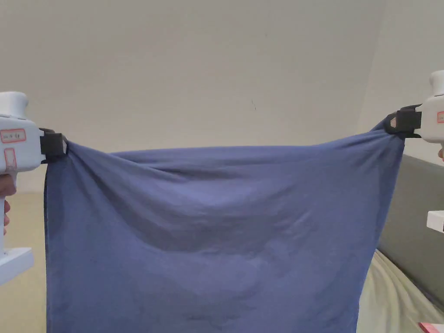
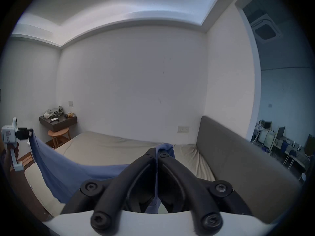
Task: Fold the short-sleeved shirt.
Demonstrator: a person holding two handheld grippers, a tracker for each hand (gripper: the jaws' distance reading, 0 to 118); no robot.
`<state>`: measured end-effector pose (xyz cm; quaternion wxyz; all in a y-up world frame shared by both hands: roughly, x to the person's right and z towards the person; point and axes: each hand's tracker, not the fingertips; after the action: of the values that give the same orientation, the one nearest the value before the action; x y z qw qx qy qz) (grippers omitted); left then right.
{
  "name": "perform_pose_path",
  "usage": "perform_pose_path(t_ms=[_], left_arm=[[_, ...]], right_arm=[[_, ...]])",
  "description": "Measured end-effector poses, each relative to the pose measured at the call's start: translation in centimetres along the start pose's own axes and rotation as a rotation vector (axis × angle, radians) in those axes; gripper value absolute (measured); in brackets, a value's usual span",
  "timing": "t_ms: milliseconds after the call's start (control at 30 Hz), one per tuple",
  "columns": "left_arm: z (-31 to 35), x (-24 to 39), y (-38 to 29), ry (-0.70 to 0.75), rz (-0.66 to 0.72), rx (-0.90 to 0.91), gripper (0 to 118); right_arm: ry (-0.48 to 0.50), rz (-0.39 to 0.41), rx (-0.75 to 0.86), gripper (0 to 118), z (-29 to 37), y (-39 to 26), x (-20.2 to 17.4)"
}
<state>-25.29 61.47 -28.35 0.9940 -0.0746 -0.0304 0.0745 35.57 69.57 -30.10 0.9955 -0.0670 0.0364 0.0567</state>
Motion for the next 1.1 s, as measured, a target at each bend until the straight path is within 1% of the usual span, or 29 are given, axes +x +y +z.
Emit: perform_pose_path(t_ms=[33,100,233,367,400,467,567,667,800,900,967,1000,1067,1100], left_arm=[[0.3,0.2,1.6,0.018,-0.009,0.018,6],[0.6,0.6,4.1,0.006,-0.011,0.035,6],[0.4,1.8,7.6,0.026,-0.037,0.048,6],[-0.1,2.6,8.7,0.05,-0.048,0.056,6],[-1.6,1.3,8.9,0.049,-0.036,0.052,6],[-2.2,1.2,9.1,0.047,-0.013,0.054,6],[-3.8,0.6,9.2,0.058,-0.021,0.04,6],[-5.6,0.4,9.2,0.097,-0.087,0.01,6],[-8.5,-0.2,9.8,0.093,-0.093,0.0,6],[-10.8,-0.3,10.0,0.104,-0.092,0.003,6],[-12.2,0.1,10.0,0.121,-0.11,-0.011,6],[-13.4,0.0,10.0,0.129,-0.127,-0.02,6],[-15.3,0.2,10.1,0.131,-0.169,-0.032,6],[-16.7,0.1,10.1,0.144,-0.18,-0.04,6]], right_arm=[[0.003,0.001,0.018,2,0.9,1.2,0.2],[-0.004,-0.008,0.047,2,1.8,3.0,0.4],[-0.017,-0.005,0.085,2,2.9,5.7,-0.1],[-0.026,0.004,0.084,2,2.6,7.2,-0.8],[-0.034,0.008,0.079,2,2.4,7.6,-0.9],[-0.044,0.003,0.076,2,1.7,7.9,-1.0],[-0.044,-0.003,0.073,2,0.8,8.1,-1.2],[-0.018,-0.001,0.045,2,-0.6,8.1,-1.2],[-0.052,0.055,0.017,2,-3.0,8.3,-1.7],[-0.054,0.056,0.013,2,-5.2,8.6,-1.9],[-0.051,0.051,-0.012,2,-7.2,8.7,-2.1],[-0.047,0.061,-0.032,2,-8.3,8.8,-2.0],[-0.074,0.104,-0.053,2,-10.5,8.9,-2.4],[-0.073,0.101,-0.049,2,-11.7,9.0,-2.5]])
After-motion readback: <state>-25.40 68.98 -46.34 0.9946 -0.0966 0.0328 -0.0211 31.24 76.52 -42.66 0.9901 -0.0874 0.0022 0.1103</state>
